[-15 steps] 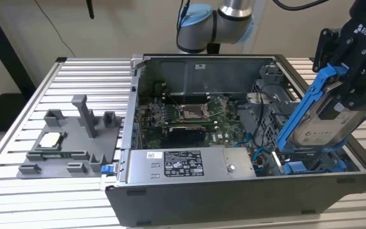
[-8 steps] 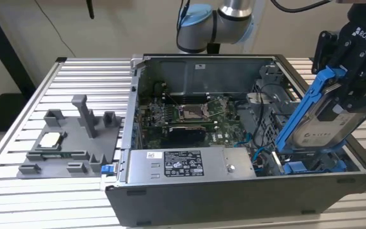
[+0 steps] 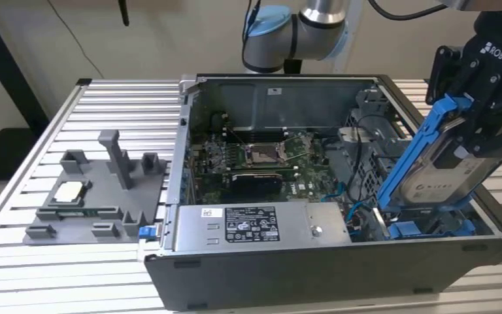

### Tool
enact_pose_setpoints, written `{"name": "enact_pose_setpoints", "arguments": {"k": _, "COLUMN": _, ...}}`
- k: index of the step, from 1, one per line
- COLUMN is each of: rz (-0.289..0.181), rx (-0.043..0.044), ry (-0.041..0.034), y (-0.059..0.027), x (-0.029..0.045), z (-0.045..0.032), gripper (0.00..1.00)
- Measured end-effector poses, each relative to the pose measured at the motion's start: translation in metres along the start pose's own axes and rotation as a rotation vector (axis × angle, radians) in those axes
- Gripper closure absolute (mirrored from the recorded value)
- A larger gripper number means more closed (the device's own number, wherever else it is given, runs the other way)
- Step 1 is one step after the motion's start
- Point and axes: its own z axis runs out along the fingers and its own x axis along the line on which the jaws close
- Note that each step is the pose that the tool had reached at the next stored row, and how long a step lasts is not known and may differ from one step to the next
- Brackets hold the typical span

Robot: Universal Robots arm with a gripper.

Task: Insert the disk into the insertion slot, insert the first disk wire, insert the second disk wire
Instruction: 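Insert the disk into the insertion slot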

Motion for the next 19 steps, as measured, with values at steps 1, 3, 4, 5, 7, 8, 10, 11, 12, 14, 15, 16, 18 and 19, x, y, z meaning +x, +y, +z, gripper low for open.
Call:
{"name": "enact_pose_setpoints", "arguments": {"k": 1, "rz": 0.0, "rx": 0.0, "ry": 0.0001, "y": 0.0, "x": 0.0, "z": 0.0004, "gripper": 0.67}}
{"name": "enact_pose_setpoints", "arguments": {"k": 3, "rz": 0.0, "rx": 0.0, "ry": 0.0001, "y": 0.0, "x": 0.0, "z": 0.0011, "gripper": 0.67}}
{"name": "enact_pose_setpoints", "arguments": {"k": 4, "rz": 0.0, "rx": 0.0, "ry": 0.0001, "y": -0.0001, "x": 0.0, "z": 0.0014, "gripper": 0.67}}
{"name": "enact_pose_setpoints", "arguments": {"k": 5, "rz": 0.0, "rx": 0.0, "ry": 0.0, "y": -0.0001, "x": 0.0, "z": 0.0017, "gripper": 0.67}}
{"name": "enact_pose_setpoints", "arguments": {"k": 7, "rz": 0.0, "rx": 0.0, "ry": 0.0001, "y": -0.0001, "x": 0.0, "z": 0.002, "gripper": 0.67}}
{"name": "enact_pose_setpoints", "arguments": {"k": 8, "rz": 0.0, "rx": 0.0, "ry": 0.0001, "y": -0.0001, "x": 0.0, "z": 0.002, "gripper": 0.67}}
{"name": "enact_pose_setpoints", "arguments": {"k": 10, "rz": 0.0, "rx": 0.0, "ry": 0.0001, "y": -0.0001, "x": 0.0, "z": 0.002, "gripper": 0.67}}
{"name": "enact_pose_setpoints", "arguments": {"k": 11, "rz": 0.0, "rx": 0.0, "ry": 0.0, "y": -0.0001, "x": 0.0, "z": 0.002, "gripper": 0.67}}
{"name": "enact_pose_setpoints", "arguments": {"k": 12, "rz": 0.0, "rx": 0.0, "ry": -0.0001, "y": -0.0001, "x": 0.0, "z": 0.0021, "gripper": 0.67}}
{"name": "enact_pose_setpoints", "arguments": {"k": 14, "rz": 0.0, "rx": 0.0, "ry": -0.0002, "y": -0.0001, "x": 0.0, "z": 0.0021, "gripper": 0.67}}
{"name": "enact_pose_setpoints", "arguments": {"k": 15, "rz": 0.0, "rx": 0.0, "ry": -0.0004, "y": -0.0001, "x": 0.0, "z": 0.0026, "gripper": 0.67}}
{"name": "enact_pose_setpoints", "arguments": {"k": 16, "rz": 0.0, "rx": 0.0, "ry": -0.0005, "y": -0.0001, "x": 0.0, "z": 0.0034, "gripper": 0.67}}
{"name": "enact_pose_setpoints", "arguments": {"k": 18, "rz": 0.0, "rx": 0.0, "ry": -0.0003, "y": -0.0004, "x": 0.0, "z": 0.0053, "gripper": 0.67}}
{"name": "enact_pose_setpoints", "arguments": {"k": 19, "rz": 0.0, "rx": 0.0, "ry": -0.0002, "y": -0.0007, "x": 0.0, "z": 0.0064, "gripper": 0.67}}
